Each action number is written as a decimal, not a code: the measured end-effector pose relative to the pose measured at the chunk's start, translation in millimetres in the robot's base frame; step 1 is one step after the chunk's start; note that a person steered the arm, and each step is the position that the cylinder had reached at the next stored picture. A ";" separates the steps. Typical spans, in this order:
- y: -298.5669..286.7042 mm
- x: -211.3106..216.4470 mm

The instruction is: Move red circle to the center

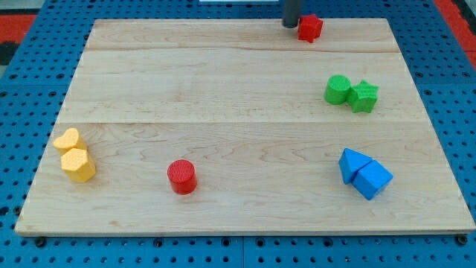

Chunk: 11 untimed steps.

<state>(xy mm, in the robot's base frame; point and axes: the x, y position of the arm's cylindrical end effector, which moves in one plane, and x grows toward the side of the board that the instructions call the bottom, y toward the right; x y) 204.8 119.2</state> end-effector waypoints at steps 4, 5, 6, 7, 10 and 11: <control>-156.6 238.1; -131.5 359.2; -217.4 395.0; -209.4 343.8; -107.2 263.3; -113.5 263.4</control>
